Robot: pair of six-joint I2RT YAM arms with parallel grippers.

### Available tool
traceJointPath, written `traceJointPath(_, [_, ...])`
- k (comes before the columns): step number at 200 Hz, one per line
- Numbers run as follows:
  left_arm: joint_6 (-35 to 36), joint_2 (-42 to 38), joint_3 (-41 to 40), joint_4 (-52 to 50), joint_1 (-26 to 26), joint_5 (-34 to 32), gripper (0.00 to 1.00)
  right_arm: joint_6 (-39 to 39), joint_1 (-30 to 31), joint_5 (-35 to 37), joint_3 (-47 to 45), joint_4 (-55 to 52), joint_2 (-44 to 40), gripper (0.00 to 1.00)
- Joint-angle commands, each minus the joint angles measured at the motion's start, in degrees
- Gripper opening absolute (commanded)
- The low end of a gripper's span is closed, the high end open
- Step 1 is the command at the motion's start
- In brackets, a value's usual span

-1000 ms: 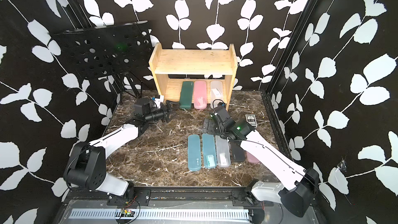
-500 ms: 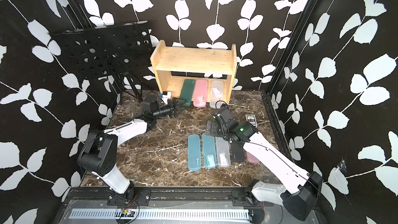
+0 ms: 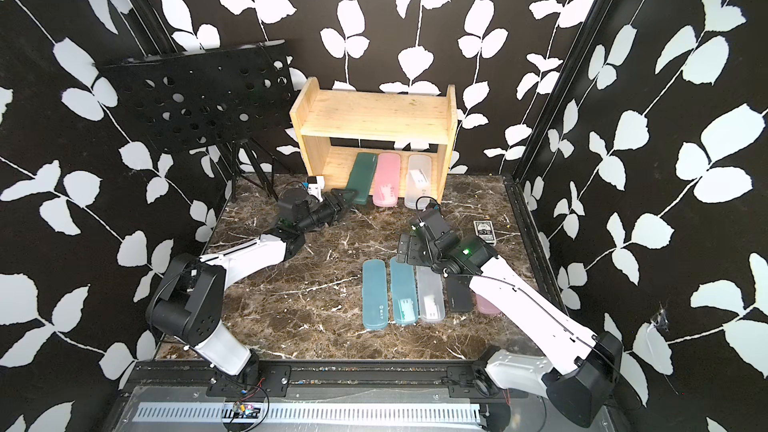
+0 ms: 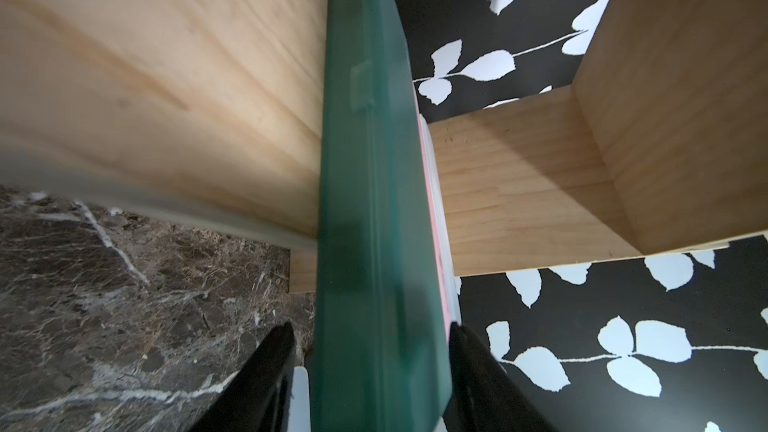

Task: Remove the pencil cases from the shelf
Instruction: Adjust the shelf at the center of the board, then pick up the pencil case from the shelf.

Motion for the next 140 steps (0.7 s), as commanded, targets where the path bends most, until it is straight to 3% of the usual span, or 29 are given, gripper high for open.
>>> traceJointPath(1, [-0.49, -1.56, -0.75, 5.29, -1.05, -3.64, 0.55, -0.28, -0.36, -0.12, -1.43, 1.49, -0.66, 0.99])
traceJointPath(34, [-1.52, -0.18, 0.65, 7.46, -2.42, -4.32, 0.52, -0.38, -0.32, -0.48, -1.74, 1.97, -0.56, 0.99])
traceJointPath(62, [-2.11, 0.65, 1.65, 7.05, -3.21, -3.91, 0.25, -0.38, -0.32, -1.01, -2.04, 2.34, -0.35, 0.99])
traceJointPath(98, [-0.94, -1.20, -0.53, 5.47, -3.39, -4.23, 0.03, -0.46, -0.30, -1.40, -2.40, 2.85, -0.55, 0.99])
traceJointPath(140, [6.14, -7.09, -4.45, 1.75, -3.39, -5.10, 0.00, -1.13, -0.16, -3.03, -1.76, 4.87, -0.54, 0.99])
